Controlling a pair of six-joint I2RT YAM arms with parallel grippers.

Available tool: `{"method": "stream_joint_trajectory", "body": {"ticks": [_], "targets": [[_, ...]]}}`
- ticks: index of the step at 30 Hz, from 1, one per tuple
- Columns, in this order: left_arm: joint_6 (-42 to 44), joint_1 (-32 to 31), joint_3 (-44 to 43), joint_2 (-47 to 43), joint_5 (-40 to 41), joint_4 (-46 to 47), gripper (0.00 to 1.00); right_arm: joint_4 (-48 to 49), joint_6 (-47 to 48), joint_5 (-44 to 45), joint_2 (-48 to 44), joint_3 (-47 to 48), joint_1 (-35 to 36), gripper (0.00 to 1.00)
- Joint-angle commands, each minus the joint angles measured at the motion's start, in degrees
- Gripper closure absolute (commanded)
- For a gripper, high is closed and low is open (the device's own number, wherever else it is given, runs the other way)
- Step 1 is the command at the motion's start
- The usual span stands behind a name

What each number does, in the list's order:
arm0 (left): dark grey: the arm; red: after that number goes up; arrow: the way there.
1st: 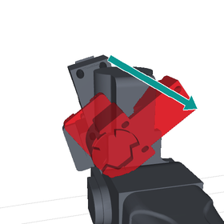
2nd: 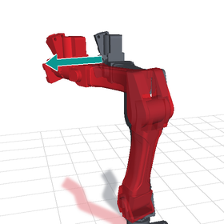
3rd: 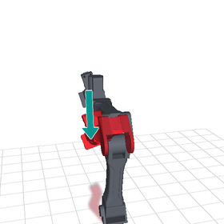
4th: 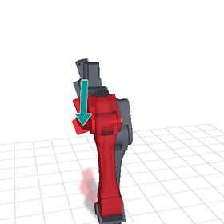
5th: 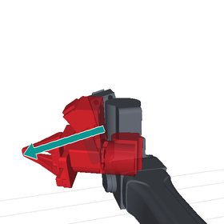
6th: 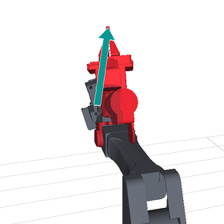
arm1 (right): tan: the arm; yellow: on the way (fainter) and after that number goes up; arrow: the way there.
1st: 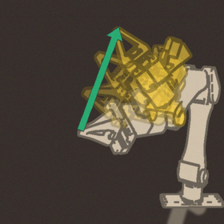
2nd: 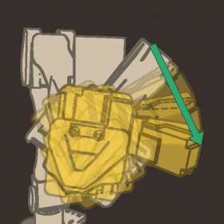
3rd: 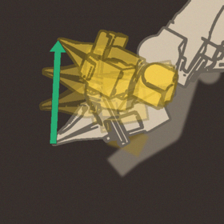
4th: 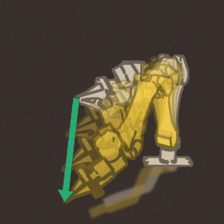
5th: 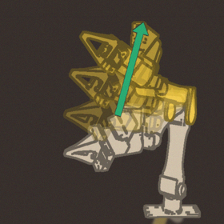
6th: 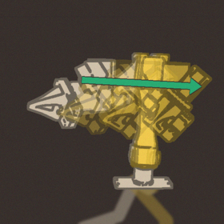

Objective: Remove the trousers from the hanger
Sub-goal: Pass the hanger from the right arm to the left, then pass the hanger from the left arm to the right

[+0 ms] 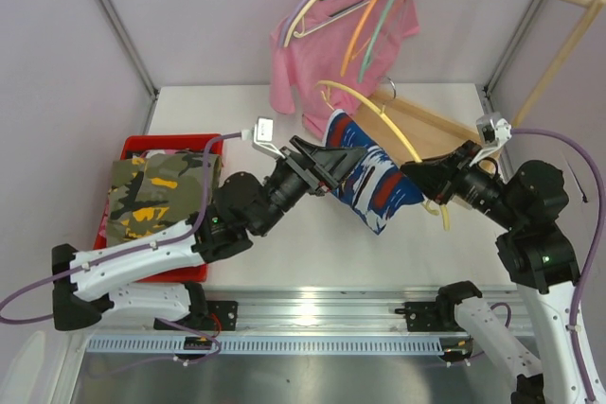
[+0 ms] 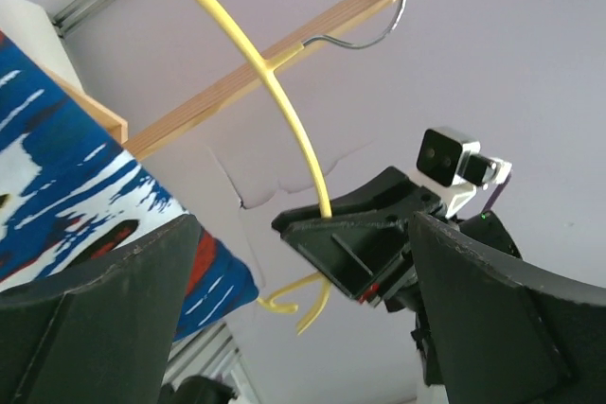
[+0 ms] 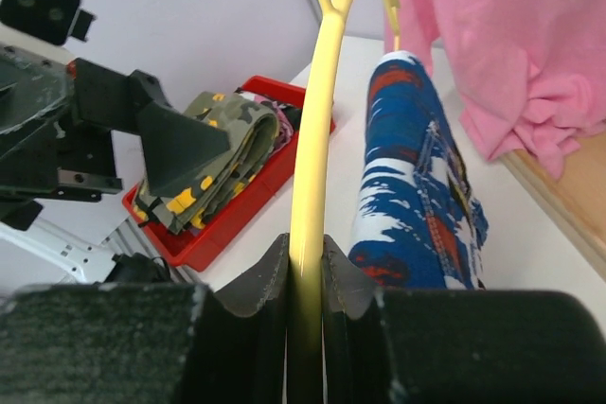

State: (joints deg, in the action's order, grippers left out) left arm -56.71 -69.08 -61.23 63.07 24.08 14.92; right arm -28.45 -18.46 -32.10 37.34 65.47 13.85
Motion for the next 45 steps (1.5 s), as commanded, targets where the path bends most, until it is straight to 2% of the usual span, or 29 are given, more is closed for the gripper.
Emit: {"method": "stream_joint_trajectory", "body": {"ticks": [1,6,11,14,18,20,21,23,24,27,28,30,31,32,33,37,41,45], "targets": [[-3.3,-0.5,-2.4,2.7,3.4,6.0,0.03,17.0,-0.6,-2.8,-0.3,2.2,1.9,1.0],[-4.7,-0.8,-5.3,7.0,4.1,9.1,0.06,15.7,2.0,-2.0,1.2,3.3,6.5,1.0],[-2.9,-0.8,-12.8,12.7,3.7,8.0,0.09,13.3,5.3,-0.1,1.5,3.3,9.8,1.0],[-3.6,-0.8,-14.2,14.3,6.0,6.5,0.12,13.2,6.1,0.3,1.0,2.9,10.8,1.0],[-4.7,-0.8,-13.2,14.5,9.9,9.7,0.25,13.1,6.0,0.5,0.4,2.5,11.1,1.0],[-3.9,-0.8,-14.3,15.6,10.5,8.1,0.28,12.8,6.4,2.6,0.1,2.4,11.1,1.0],[-3.7,-0.8,-15.1,16.0,10.3,7.4,0.37,12.7,6.8,2.8,0.1,2.4,11.1,1.0],[-2.4,-0.3,-17.1,16.7,9.2,6.4,0.5,11.7,8.1,1.7,0.7,3.3,11.1,1.0],[-1.8,-0.1,-17.2,16.6,9.1,6.5,0.61,11.0,8.2,0.9,1.3,3.9,11.1,1.0],[-0.9,0.6,-15.9,15.3,9.0,6.2,0.84,8.0,9.1,-2.6,4.0,6.1,11.1,1.0],[-0.9,0.9,-15.7,14.8,8.0,6.2,0.88,6.9,8.8,-3.3,4.7,6.5,11.2,1.0],[-0.2,1.8,-14.6,13.2,7.4,5.1,0.97,6.2,7.6,-3.6,5.9,7.8,11.2,0.94],[0.9,2.4,-14.6,12.6,6.4,4.5,0.98,6.0,6.7,-3.2,6.1,8.3,11.2,0.79],[1.5,2.5,-14.1,12.0,5.9,4.0,0.99,5.9,6.1,-3.0,6.4,8.8,11.2,0.74],[2.1,2.9,-14.2,10.8,5.2,2.1,1.0,6.0,4.6,-2.8,6.5,10.1,11.2,0.62],[3.8,4.5,-12.6,6.6,3.5,-1.6,1.0,6.6,0.1,-4.9,8.4,13.8,11.3,0.43],[3.1,6.5,-8.6,1.1,4.2,-5.1,0.99,6.4,-3.5,-6.3,11.7,17.8,11.3,0.39],[-0.2,10.5,-5.2,-3.5,1.9,-9.9,0.99,6.0,-1.3,-7.2,16.4,19.3,13.2,0.38]]}}
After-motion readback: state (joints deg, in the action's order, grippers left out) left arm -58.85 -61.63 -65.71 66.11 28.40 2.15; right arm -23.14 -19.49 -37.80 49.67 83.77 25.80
